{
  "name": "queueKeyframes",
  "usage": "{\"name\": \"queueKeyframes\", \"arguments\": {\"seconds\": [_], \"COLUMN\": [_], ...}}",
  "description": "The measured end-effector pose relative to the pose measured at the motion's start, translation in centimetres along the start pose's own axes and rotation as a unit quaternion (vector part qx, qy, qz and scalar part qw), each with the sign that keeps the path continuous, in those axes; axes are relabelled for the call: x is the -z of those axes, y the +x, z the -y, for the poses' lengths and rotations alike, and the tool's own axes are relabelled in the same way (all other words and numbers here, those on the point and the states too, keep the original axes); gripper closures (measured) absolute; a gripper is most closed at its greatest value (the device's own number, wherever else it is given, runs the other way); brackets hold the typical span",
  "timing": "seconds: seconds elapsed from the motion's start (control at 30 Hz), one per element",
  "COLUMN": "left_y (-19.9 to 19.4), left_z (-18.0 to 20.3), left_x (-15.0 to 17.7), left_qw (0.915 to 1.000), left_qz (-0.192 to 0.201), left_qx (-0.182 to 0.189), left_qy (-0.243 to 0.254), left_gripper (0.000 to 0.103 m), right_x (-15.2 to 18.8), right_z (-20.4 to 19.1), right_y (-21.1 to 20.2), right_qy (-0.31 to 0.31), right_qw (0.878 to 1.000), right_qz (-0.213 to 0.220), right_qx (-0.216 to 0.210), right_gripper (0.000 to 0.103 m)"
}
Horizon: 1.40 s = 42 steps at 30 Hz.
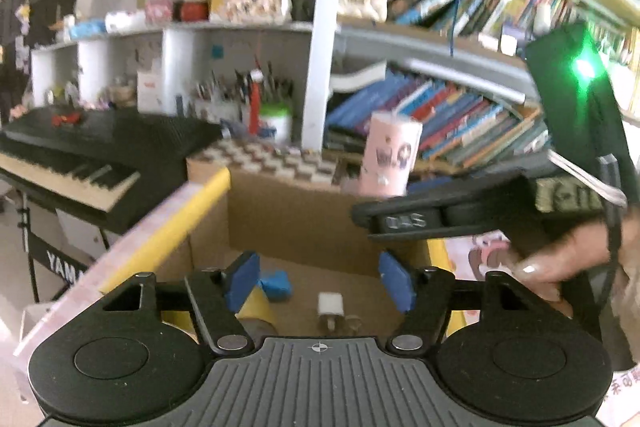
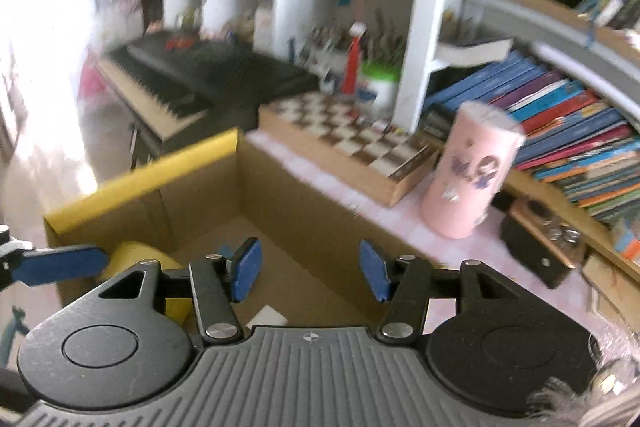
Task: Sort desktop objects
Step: 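Withdraw both open tools from the box back toward the pig plush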
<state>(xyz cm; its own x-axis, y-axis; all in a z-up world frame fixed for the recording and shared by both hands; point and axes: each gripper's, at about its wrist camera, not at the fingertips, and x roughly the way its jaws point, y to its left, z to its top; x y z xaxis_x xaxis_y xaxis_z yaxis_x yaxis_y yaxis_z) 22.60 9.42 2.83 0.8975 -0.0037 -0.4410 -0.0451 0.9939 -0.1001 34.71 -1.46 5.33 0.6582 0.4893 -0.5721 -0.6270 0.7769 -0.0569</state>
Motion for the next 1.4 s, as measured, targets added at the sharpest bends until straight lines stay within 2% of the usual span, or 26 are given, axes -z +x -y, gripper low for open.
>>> {"name": "queueKeyframes", "arguments": {"seconds": [0.17, 0.3, 0.43, 0.63, 0.9, 1.23, 1.4], "left_y": [-3.0, -5.0, -6.3, -8.5, -11.6, -16.2, -18.0], "left_z": [-1.2, -2.2, -2.5, -2.6, -3.2, -4.5, -4.4], "left_x": [-0.5, 0.0, 0.8, 2.2, 4.5, 8.1, 8.9], "left_qw": [0.9991, 0.9974, 0.9964, 0.9976, 0.9988, 0.9998, 0.9999], "left_qz": [0.034, 0.058, 0.066, 0.060, 0.046, 0.002, -0.003], "left_qx": [-0.015, -0.034, -0.051, -0.033, -0.018, -0.018, -0.005], "left_qy": [-0.018, -0.025, -0.014, -0.010, -0.003, -0.003, 0.012], "left_gripper": [0.023, 0.018, 0.017, 0.016, 0.014, 0.011, 0.007], "right_x": [0.8, 2.3, 4.6, 8.0, 11.1, 14.0, 14.8], "right_z": [-0.4, -0.5, -0.8, -2.4, -6.1, -12.4, -14.1], "right_y": [-4.1, -7.4, -9.8, -12.0, -13.8, -15.6, -17.3], "right_qy": [0.027, 0.058, 0.079, 0.098, 0.119, 0.109, 0.104], "right_qw": [0.998, 0.993, 0.987, 0.984, 0.981, 0.989, 0.990], "right_qz": [0.048, 0.076, 0.081, 0.061, 0.036, 0.003, 0.000], "right_qx": [0.034, 0.072, 0.111, 0.134, 0.148, 0.101, 0.098], "right_gripper": [0.045, 0.040, 0.039, 0.039, 0.038, 0.034, 0.034]}}
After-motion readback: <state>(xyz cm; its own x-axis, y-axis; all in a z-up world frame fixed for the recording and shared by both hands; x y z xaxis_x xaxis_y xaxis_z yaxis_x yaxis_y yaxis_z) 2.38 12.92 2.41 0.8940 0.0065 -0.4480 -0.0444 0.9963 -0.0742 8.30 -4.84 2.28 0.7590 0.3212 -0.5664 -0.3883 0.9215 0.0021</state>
